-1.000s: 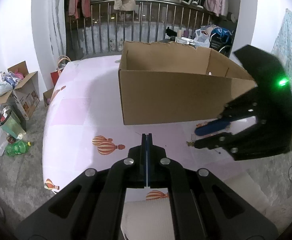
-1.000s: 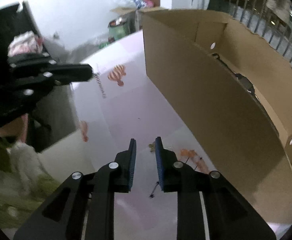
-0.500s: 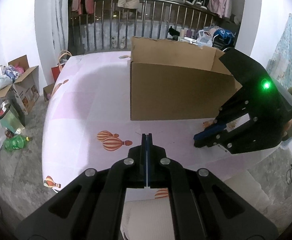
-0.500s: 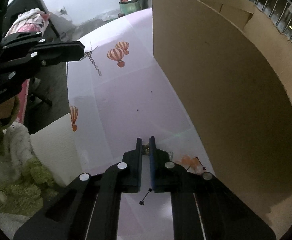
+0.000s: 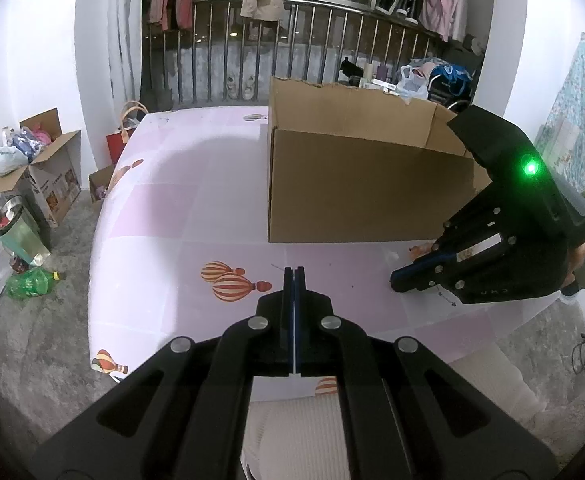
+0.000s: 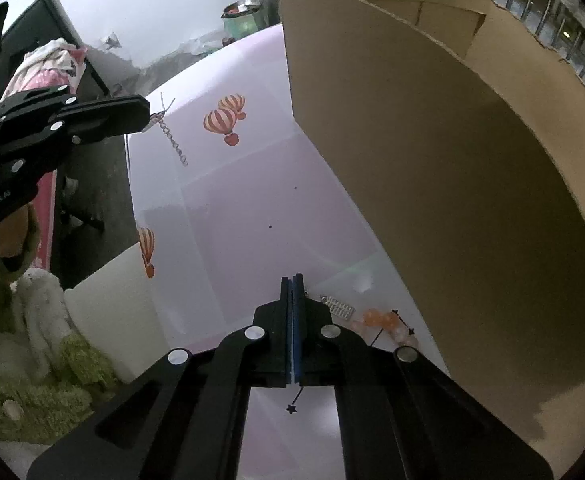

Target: Organize jewelry

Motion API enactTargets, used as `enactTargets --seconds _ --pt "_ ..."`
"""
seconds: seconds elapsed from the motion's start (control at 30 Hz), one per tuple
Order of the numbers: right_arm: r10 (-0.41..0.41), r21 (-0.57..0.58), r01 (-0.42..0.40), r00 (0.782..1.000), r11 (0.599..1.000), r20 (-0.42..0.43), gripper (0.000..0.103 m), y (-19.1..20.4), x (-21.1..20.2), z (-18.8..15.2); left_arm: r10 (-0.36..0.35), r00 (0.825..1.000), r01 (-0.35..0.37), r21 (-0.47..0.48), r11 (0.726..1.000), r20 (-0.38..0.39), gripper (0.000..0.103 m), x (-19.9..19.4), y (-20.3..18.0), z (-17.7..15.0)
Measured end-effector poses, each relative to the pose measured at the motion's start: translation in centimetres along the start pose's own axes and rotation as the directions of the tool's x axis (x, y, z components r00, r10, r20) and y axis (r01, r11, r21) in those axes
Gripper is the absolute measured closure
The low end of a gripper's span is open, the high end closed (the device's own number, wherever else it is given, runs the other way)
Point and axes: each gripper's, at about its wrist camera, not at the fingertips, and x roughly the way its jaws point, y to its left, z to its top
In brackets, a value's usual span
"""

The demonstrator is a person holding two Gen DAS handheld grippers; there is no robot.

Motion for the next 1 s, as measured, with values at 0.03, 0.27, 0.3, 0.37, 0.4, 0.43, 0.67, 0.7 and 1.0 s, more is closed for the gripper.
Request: enactTargets --seconds 0.03,0.27,0.3,0.37,0.4,0.43,0.67,0.7,1.0 --pt "0.004 0.009 -0.004 1.000 1.000 0.006 0.102 -0.2 0.0 0.0 0.002 1.000 -0.002 0.001 1.000 0.001 0.103 -0.1 0.0 0.0" --pt "0.047 0.122 -0.057 0.995 0.991 0.083 0.102 -0.6 -1.9 -1.5 0.000 1.000 0.000 -0.007 1.000 0.001 0.103 -0.2 0.3 0.2" --pt "0.055 0.132 -0.067 0.994 0.989 0.094 0.102 -0.3 -2.0 -1.9 0.000 1.000 0.000 -0.006 1.000 0.001 0.103 -0.3 0.3 0.2" --pt "0.061 0.148 -0.076 0.993 0.986 0.105 0.102 -0.2 -2.3 -2.7 -0.003 1.000 0.003 -0.006 1.000 0.001 0.103 -0.3 0.4 0.2" --pt "0.066 0.160 -0.083 0.992 0.984 0.111 0.102 -0.1 -2.5 -3.0 -0.002 1.000 0.002 -0.005 1.000 0.001 0.103 -0.3 0.3 0.2" --pt "0.068 0.171 -0.088 0.991 0.981 0.117 0.102 -0.1 -2.6 -3.2 -0.001 1.000 0.001 -0.003 1.000 0.002 0.103 -0.3 0.3 0.2" --pt "0.033 0.225 -0.060 0.992 0.973 0.119 0.102 0.2 -2.8 -3.7 -0.005 1.000 0.005 -0.006 1.000 0.007 0.103 -0.4 0.4 0.3" --pt "0.027 0.242 -0.054 0.993 0.969 0.114 0.102 -0.1 -2.7 -3.5 -0.006 1.000 0.006 -0.007 1.000 0.007 0.103 -0.4 0.3 0.2" --pt "-0.132 0.252 0.101 0.985 0.962 0.111 0.083 0.9 -0.6 -2.9 -0.005 1.000 0.005 -0.007 1.000 0.004 0.103 -0.5 0.5 0.3"
